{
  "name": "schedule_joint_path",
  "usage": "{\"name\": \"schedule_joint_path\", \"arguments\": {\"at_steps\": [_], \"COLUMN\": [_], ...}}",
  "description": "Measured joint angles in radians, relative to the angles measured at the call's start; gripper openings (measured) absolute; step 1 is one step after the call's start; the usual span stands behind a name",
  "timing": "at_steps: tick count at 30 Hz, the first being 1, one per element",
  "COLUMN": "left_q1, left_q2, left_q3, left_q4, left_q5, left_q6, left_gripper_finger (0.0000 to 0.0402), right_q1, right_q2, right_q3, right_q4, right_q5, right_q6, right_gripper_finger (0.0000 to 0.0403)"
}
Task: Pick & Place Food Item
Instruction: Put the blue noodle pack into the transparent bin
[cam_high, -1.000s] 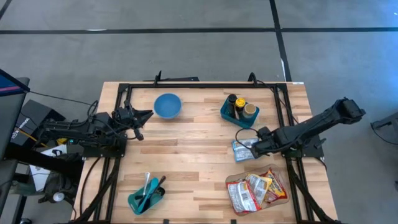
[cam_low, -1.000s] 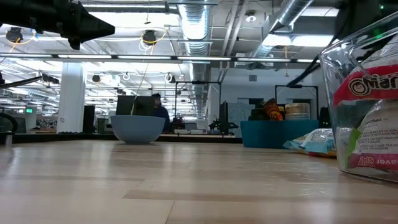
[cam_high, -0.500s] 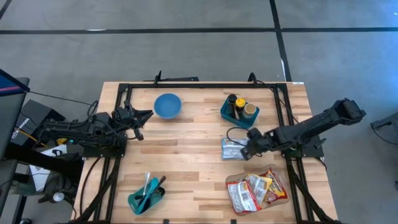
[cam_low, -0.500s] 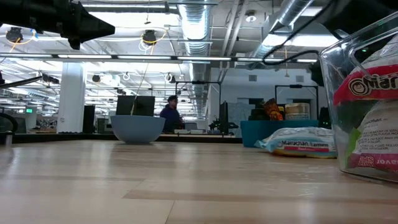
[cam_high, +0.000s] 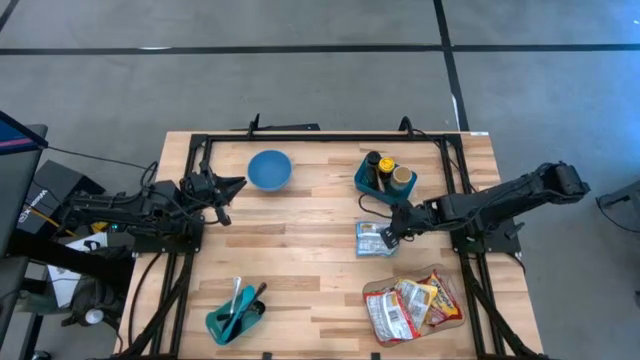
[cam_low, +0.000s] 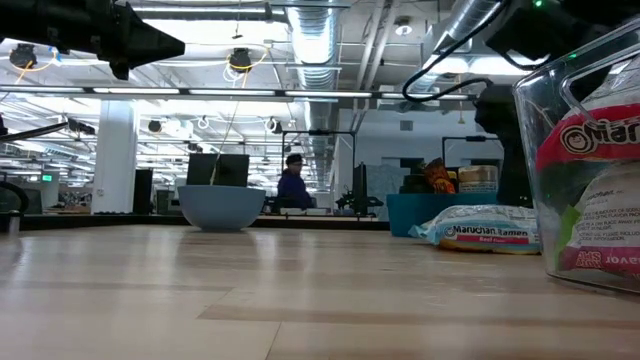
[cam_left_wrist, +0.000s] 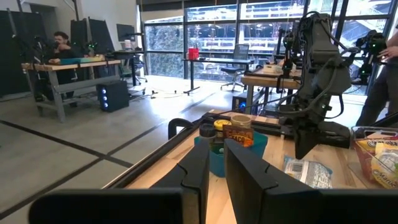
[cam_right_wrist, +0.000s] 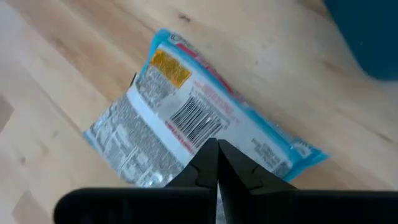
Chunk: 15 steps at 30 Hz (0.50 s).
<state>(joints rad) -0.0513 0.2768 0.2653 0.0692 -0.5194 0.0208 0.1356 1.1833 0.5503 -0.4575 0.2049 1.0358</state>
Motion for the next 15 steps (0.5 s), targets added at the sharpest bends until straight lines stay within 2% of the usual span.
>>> {"name": "schedule_joint_path", "arguments": {"at_steps": [8,15], "left_q1": [0.000,0.000], "left_q2": [0.000,0.000], "left_q3": [0.000,0.000], "left_q4": [0.000,0.000], "left_q5": [0.000,0.000], "left_q6": [0.000,0.000], "left_gripper_finger": [0.0044,0.0044], "right_q1": [0.021,0.087], "right_q2": [-0.092,-0.191], "right_q3": [0.016,0.016], "right_q4": [-0.153,-0.226], "right_q5": [-0.022,0.060], "right_q6": [0.064,0.165], "right_gripper_finger": [0.0000,0.0000]}}
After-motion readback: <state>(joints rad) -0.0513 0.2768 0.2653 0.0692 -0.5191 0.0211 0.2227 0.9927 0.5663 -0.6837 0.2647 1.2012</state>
